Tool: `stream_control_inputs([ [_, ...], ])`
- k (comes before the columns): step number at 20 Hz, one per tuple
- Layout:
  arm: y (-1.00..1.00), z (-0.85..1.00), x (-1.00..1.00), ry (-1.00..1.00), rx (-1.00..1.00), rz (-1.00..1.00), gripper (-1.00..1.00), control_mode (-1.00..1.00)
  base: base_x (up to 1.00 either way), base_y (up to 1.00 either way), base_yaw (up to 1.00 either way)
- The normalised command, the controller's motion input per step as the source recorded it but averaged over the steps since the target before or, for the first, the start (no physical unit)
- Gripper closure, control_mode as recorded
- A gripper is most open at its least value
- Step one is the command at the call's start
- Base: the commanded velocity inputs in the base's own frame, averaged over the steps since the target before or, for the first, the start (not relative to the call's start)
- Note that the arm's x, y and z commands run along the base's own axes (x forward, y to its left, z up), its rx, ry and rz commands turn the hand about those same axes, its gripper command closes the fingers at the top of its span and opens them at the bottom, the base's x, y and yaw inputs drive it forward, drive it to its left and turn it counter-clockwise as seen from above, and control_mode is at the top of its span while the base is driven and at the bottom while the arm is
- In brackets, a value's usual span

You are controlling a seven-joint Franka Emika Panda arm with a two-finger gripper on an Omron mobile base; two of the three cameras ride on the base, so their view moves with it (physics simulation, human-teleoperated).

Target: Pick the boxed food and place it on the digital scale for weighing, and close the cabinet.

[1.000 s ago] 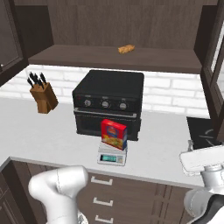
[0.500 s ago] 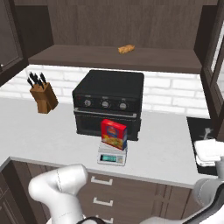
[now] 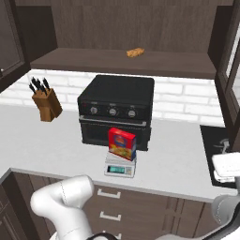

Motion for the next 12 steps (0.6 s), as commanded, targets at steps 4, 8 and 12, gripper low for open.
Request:
stream_control_inputs([
  [4, -0.03, -0.03, 0.11, 0.0, 0.01, 0.0, -1.0, -1.0, 0.0, 0.0, 0.0],
  [8, -0.26, 0.0, 0.1, 0.01, 0.04, 0.0, -1.0, -1.0, 0.0, 0.0, 0.0],
  [12, -0.17, 0.0, 0.19, 0.07, 0.02, 0.0, -1.0, -1.0, 0.0, 0.0, 0.0],
])
